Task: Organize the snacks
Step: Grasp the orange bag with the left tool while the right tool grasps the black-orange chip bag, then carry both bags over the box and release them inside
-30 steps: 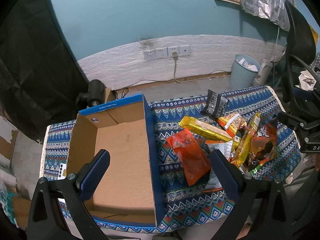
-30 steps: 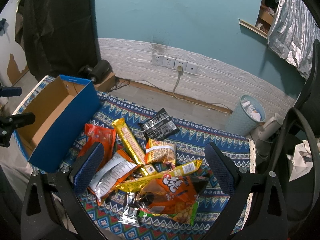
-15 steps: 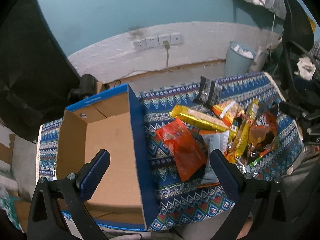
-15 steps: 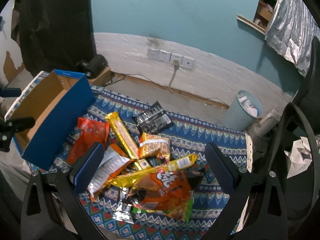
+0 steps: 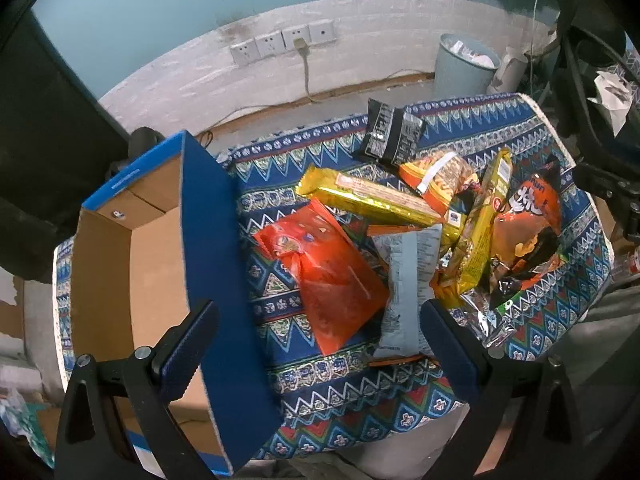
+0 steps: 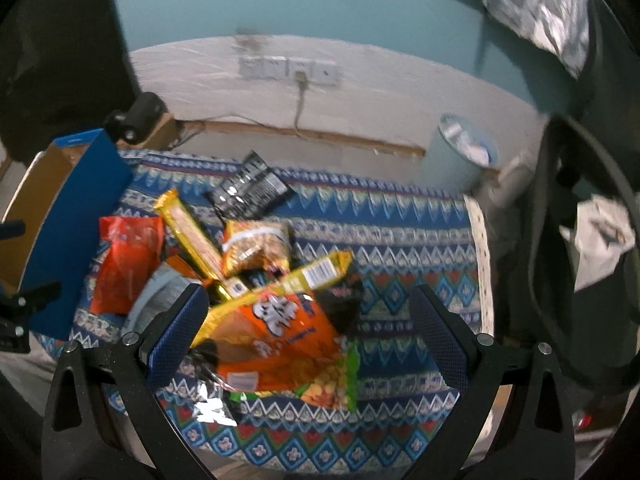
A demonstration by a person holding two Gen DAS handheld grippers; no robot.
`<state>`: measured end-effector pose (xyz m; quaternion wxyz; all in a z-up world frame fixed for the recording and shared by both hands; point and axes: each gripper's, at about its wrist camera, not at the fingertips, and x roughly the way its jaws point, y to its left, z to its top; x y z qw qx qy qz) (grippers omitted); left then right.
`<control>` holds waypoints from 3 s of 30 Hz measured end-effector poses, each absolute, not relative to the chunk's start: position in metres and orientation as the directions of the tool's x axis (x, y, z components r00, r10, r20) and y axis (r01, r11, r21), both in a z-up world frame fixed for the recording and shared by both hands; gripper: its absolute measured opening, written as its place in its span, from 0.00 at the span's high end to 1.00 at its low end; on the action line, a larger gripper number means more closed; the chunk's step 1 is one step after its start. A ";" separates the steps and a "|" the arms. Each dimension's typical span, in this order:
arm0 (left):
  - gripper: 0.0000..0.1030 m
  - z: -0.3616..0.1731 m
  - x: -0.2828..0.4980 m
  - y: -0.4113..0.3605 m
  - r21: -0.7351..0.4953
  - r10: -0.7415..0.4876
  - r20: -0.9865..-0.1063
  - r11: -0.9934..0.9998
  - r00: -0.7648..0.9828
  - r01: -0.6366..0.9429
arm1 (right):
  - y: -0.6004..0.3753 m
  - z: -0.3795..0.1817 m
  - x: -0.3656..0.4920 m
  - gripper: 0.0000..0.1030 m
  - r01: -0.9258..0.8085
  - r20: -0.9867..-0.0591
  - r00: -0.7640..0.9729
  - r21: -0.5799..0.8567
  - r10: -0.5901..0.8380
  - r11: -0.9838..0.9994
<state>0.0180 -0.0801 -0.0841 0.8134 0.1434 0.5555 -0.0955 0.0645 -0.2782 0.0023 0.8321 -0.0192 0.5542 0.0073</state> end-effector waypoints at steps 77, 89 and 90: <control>0.62 -0.221 0.109 -0.080 -0.157 -0.164 -0.983 0.984 0.079 0.080 | -0.299 -0.117 0.092 0.43 0.169 -0.941 0.130 0.332 0.313 0.928; 0.69 -0.176 0.092 -0.085 -0.040 -0.080 -0.971 0.983 0.225 0.178 | -0.297 -0.086 0.088 0.56 0.063 -0.961 0.193 0.216 0.201 0.974; 0.69 -0.169 0.089 -0.088 -0.024 -0.072 -0.966 0.981 0.248 0.190 | -0.296 -0.084 0.088 0.56 0.055 -0.960 0.201 0.210 0.195 0.976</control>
